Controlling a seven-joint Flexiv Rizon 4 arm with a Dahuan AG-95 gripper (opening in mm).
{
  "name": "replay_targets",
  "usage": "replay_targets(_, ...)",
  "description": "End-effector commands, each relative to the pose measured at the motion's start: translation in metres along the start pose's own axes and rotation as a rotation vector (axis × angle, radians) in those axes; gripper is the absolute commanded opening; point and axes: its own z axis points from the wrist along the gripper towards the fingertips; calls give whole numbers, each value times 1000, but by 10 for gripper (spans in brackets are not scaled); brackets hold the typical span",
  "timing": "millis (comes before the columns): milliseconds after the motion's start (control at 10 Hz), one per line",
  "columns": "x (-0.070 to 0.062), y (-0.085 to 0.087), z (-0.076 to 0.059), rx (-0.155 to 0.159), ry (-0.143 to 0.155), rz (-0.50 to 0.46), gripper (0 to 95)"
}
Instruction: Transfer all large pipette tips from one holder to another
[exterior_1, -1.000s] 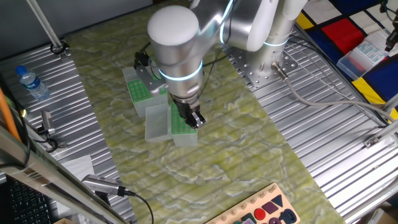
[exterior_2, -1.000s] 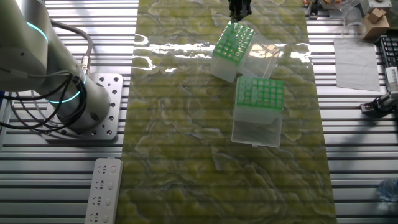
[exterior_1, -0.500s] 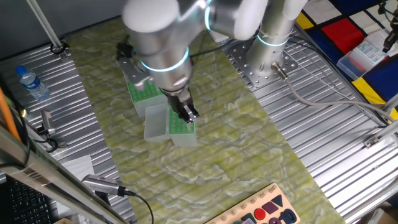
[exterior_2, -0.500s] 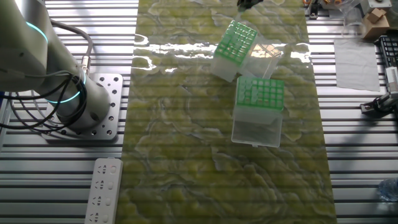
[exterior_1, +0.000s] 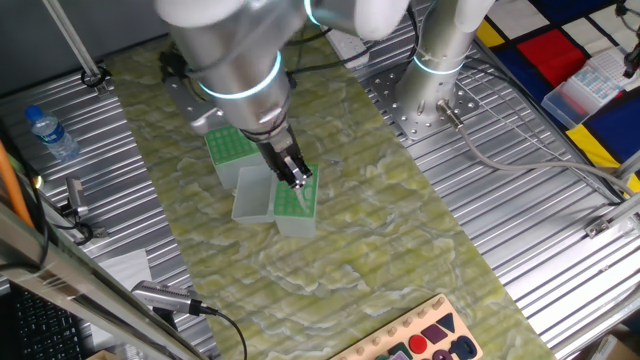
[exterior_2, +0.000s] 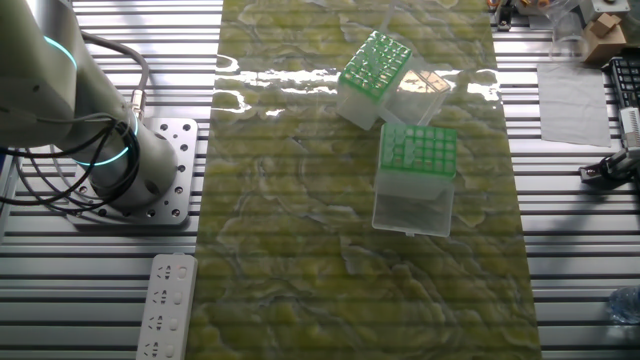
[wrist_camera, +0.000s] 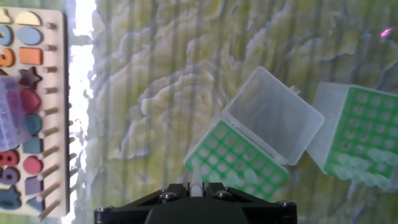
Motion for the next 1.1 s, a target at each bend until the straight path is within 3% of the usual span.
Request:
replay_targets(100,3,-2,-9,8,9,-12,0)
replay_targets(400,9,-12,-16,102,22,-124,0)
replay_targets(600,10,-32,-22,140,23,-239,0)
replay_targets(700,10,-32,-22,140,23,-239,0)
replay_targets(900,6,-56,-30,212,55,-402,0)
replay_targets(1000,6,-63,-31,239,59,-453,0)
replay_targets(1100,6,-72,-29,286,54,-521,0)
